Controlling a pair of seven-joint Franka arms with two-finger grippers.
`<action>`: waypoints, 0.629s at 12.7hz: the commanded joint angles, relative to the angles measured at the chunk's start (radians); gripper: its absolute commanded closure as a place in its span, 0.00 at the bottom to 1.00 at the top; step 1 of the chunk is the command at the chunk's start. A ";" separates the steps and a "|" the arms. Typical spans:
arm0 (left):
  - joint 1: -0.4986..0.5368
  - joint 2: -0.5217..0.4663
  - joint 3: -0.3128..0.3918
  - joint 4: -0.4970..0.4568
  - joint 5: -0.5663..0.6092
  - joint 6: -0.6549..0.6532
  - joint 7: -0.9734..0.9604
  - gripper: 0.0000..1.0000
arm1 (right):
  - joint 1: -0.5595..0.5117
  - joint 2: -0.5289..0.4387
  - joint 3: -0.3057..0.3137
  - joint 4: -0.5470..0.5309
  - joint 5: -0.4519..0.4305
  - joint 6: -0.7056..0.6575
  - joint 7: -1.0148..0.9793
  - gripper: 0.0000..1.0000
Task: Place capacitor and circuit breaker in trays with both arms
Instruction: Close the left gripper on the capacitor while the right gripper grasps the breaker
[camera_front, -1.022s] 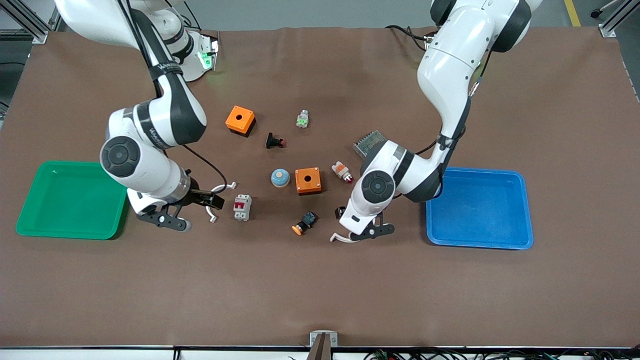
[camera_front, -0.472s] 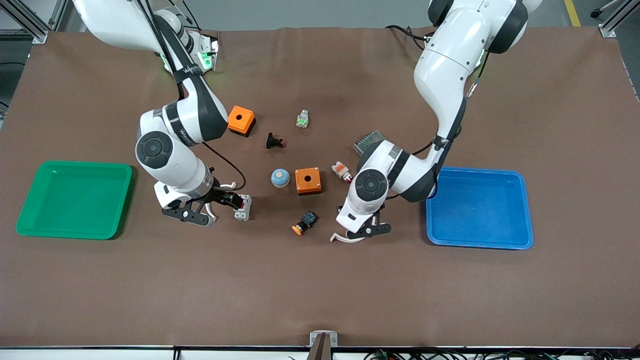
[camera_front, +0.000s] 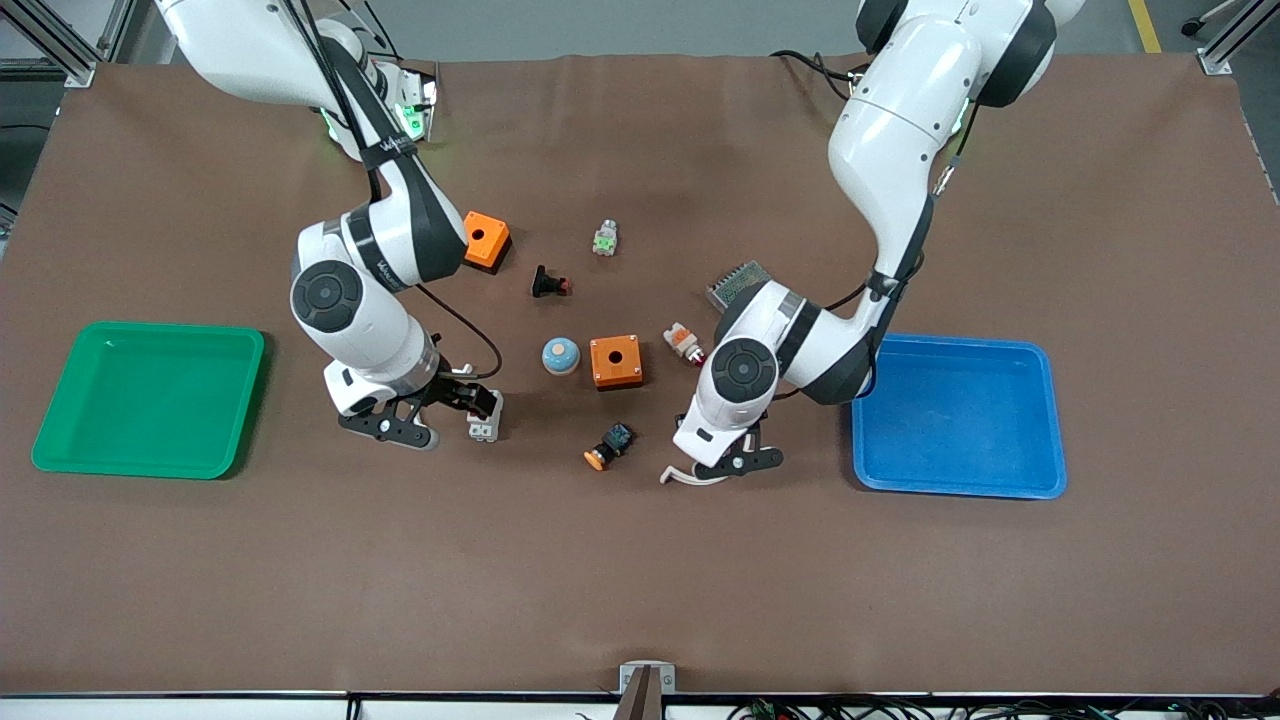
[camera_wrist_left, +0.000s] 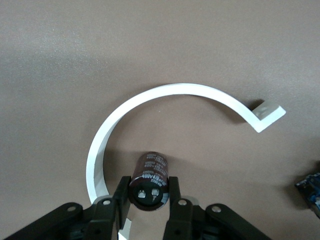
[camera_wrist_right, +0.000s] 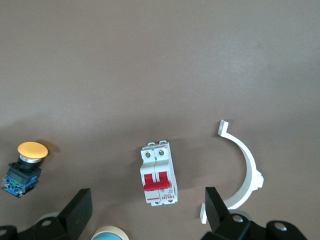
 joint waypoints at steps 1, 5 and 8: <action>-0.004 0.005 0.007 0.024 0.020 0.006 -0.031 0.73 | 0.020 0.045 -0.008 -0.001 0.000 0.054 0.011 0.00; 0.002 -0.062 0.001 0.024 -0.023 -0.003 -0.037 0.73 | 0.031 0.087 -0.010 -0.002 0.000 0.094 0.011 0.00; 0.033 -0.147 -0.002 0.011 -0.059 -0.088 -0.035 0.73 | 0.031 0.102 -0.011 -0.025 -0.003 0.128 0.011 0.00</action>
